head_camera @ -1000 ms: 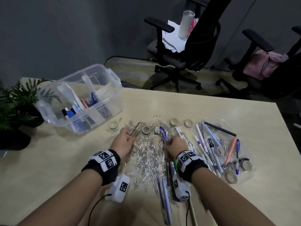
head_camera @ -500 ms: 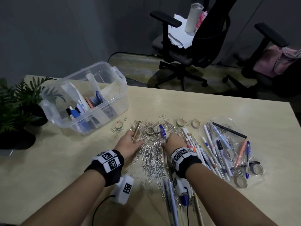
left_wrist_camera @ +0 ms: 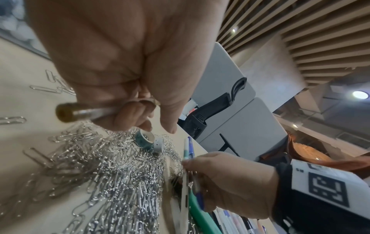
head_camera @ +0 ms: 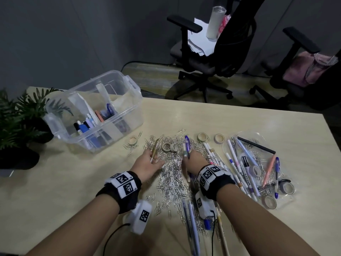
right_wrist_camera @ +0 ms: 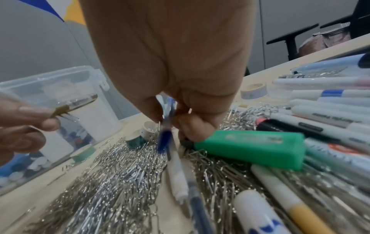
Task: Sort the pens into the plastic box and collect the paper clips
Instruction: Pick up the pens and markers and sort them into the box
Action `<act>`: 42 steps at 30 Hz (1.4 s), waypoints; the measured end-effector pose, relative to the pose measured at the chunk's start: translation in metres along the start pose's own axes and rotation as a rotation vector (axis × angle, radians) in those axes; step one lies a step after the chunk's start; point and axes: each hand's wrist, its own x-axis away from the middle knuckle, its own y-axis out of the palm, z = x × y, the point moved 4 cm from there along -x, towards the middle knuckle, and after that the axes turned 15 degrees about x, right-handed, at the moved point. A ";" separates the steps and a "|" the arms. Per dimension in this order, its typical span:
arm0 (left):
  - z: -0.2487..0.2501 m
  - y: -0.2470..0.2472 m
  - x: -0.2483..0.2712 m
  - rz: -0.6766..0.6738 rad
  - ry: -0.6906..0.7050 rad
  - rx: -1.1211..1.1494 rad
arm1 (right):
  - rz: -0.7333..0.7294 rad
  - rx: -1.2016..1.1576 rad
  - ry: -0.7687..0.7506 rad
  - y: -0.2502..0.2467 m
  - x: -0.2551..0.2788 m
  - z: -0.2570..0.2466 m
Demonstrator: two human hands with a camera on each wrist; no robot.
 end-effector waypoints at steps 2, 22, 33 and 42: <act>0.002 0.005 0.000 -0.011 -0.003 -0.009 | 0.025 -0.095 -0.022 -0.004 0.005 0.003; 0.025 0.019 0.012 -0.042 0.074 0.039 | 0.147 -0.044 -0.062 -0.011 0.033 0.029; 0.015 0.026 0.021 -0.066 0.028 0.102 | 0.021 0.052 0.011 0.027 0.051 0.040; 0.019 0.011 0.021 -0.038 0.035 0.135 | 0.067 0.048 0.009 0.019 0.051 0.025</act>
